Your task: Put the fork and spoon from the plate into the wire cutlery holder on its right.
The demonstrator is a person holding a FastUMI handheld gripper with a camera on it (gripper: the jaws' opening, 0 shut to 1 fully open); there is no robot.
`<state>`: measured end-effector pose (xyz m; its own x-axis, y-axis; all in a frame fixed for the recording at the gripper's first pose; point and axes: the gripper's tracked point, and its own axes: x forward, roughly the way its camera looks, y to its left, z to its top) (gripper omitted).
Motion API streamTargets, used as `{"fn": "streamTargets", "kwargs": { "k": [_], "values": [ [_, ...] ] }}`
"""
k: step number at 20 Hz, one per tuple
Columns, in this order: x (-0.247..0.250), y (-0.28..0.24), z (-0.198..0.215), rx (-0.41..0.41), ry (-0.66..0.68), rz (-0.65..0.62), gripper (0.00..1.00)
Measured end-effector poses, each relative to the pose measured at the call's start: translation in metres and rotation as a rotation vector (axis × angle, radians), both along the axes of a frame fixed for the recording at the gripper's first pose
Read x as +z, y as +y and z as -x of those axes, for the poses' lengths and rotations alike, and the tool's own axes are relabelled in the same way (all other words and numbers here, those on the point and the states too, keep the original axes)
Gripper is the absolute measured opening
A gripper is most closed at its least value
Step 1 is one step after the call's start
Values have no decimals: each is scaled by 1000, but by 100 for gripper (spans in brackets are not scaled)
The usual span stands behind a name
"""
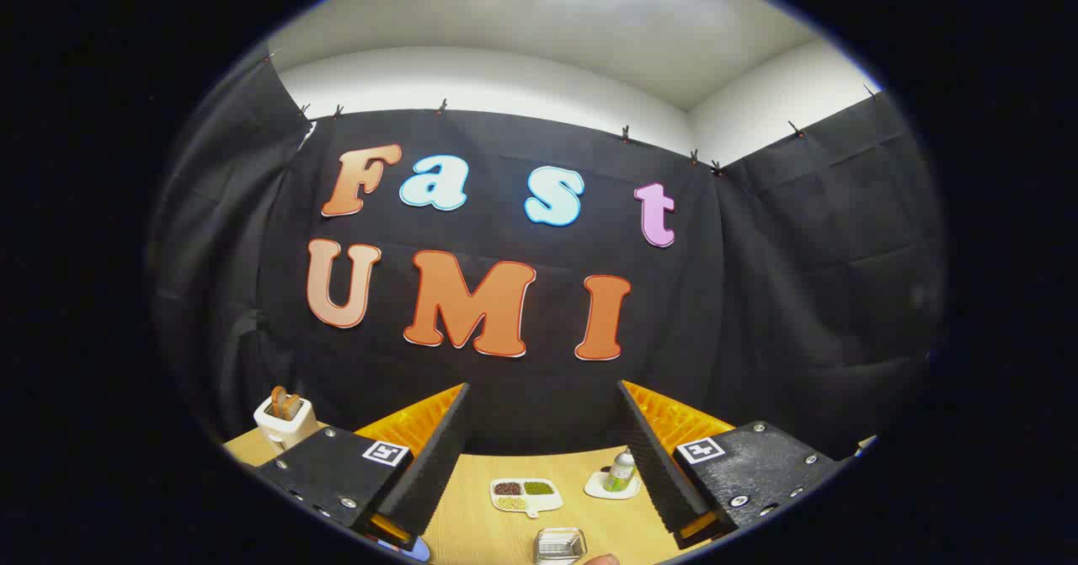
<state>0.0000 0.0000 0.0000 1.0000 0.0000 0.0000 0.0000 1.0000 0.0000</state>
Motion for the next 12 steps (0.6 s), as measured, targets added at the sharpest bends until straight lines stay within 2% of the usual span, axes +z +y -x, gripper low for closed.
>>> {"fn": "streamTargets", "kwargs": {
  "k": [12],
  "values": [
    [-28, 20, -20, 180, 24, -15, 99]
  ]
}}
